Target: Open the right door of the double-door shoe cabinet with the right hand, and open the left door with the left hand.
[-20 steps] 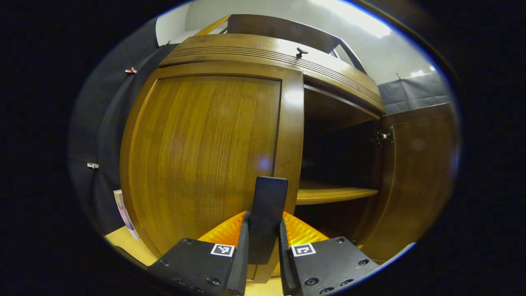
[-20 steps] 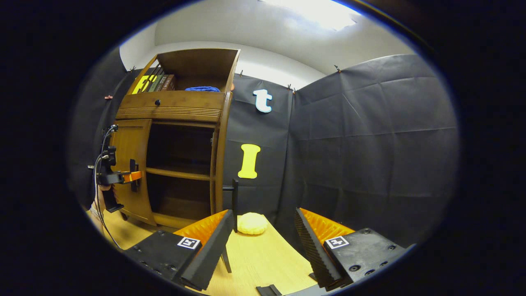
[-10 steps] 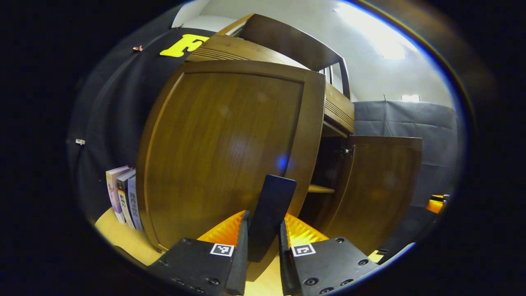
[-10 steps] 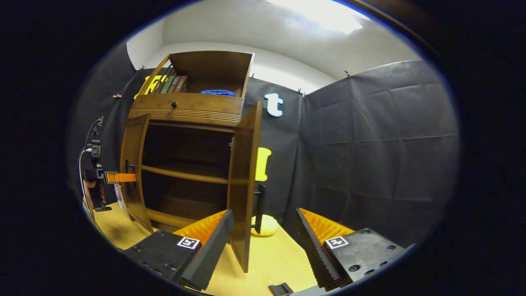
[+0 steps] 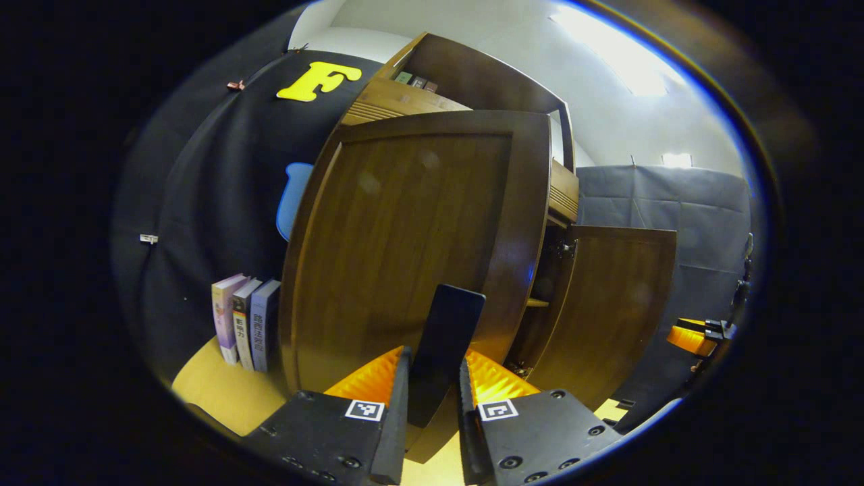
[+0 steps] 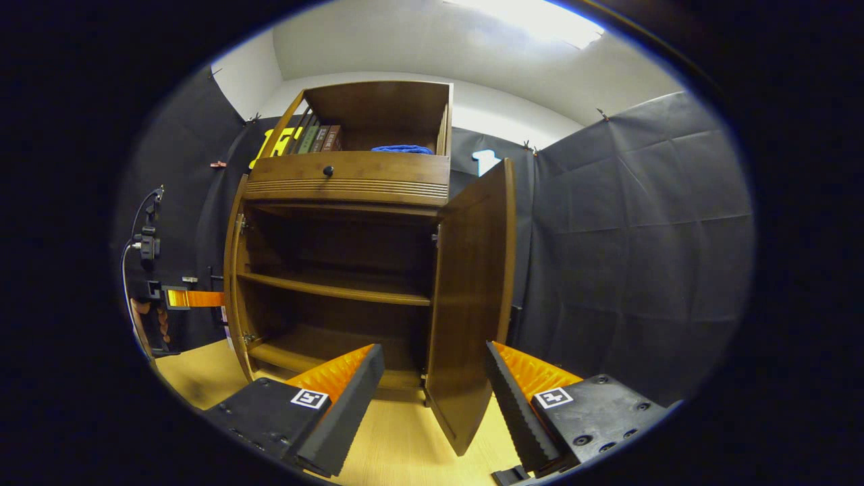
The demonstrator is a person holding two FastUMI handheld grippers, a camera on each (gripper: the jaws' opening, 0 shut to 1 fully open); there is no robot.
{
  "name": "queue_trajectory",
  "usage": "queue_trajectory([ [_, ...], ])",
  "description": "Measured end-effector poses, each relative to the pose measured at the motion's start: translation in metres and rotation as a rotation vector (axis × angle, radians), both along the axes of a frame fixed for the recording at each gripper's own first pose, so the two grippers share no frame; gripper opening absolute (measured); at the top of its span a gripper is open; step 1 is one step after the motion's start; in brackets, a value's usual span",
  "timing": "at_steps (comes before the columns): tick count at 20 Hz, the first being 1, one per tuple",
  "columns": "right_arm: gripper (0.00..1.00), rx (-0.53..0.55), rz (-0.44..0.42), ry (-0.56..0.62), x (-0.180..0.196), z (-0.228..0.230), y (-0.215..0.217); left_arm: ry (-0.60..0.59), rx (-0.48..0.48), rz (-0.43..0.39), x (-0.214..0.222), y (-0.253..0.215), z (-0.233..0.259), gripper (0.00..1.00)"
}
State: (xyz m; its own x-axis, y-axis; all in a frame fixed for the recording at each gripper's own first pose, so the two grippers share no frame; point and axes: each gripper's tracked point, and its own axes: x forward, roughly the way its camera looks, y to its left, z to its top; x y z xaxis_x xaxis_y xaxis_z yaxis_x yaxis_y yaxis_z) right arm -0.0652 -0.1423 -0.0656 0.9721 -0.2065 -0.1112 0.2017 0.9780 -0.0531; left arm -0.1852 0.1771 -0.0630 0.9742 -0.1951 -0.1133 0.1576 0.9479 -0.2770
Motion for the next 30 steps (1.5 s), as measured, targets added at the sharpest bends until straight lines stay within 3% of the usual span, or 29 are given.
queue_trajectory([
  [6, 0.95, -0.029, 0.058, 0.009, 0.01, 0.001, 0.025, 0.008, 0.006, 0.112, -0.035, 0.042, 0.004, 0.36],
  [11, 0.95, -0.026, 0.104, 0.03, 0.013, -0.007, 0.043, 0.012, 0.037, 0.193, -0.052, 0.074, 0.009, 0.31],
  [15, 0.95, -0.024, 0.15, 0.049, 0.011, -0.013, 0.063, -0.005, 0.109, 0.327, -0.067, 0.118, 0.018, 0.23],
  [17, 0.95, -0.029, 0.16, 0.048, 0.013, -0.014, 0.067, -0.003, 0.117, 0.35, -0.07, 0.132, 0.019, 0.23],
  [22, 0.95, -0.028, 0.187, 0.054, 0.017, -0.018, 0.079, 0.024, 0.103, 0.326, -0.083, 0.129, 0.011, 0.22],
  [25, 0.95, -0.035, 0.172, 0.046, 0.021, -0.018, 0.074, 0.001, 0.141, 0.387, -0.104, 0.129, 0.023, 0.23],
  [28, 0.95, -0.012, 0.164, 0.046, 0.027, -0.02, 0.073, -0.061, 0.19, 0.415, -0.129, 0.102, 0.045, 0.22],
  [29, 0.95, 0.004, 0.167, 0.045, 0.03, -0.021, 0.075, -0.068, 0.199, 0.393, -0.133, 0.087, 0.049, 0.16],
  [30, 0.95, 0.023, 0.176, 0.045, 0.033, -0.022, 0.079, -0.072, 0.21, 0.363, -0.134, 0.069, 0.051, 0.16],
])
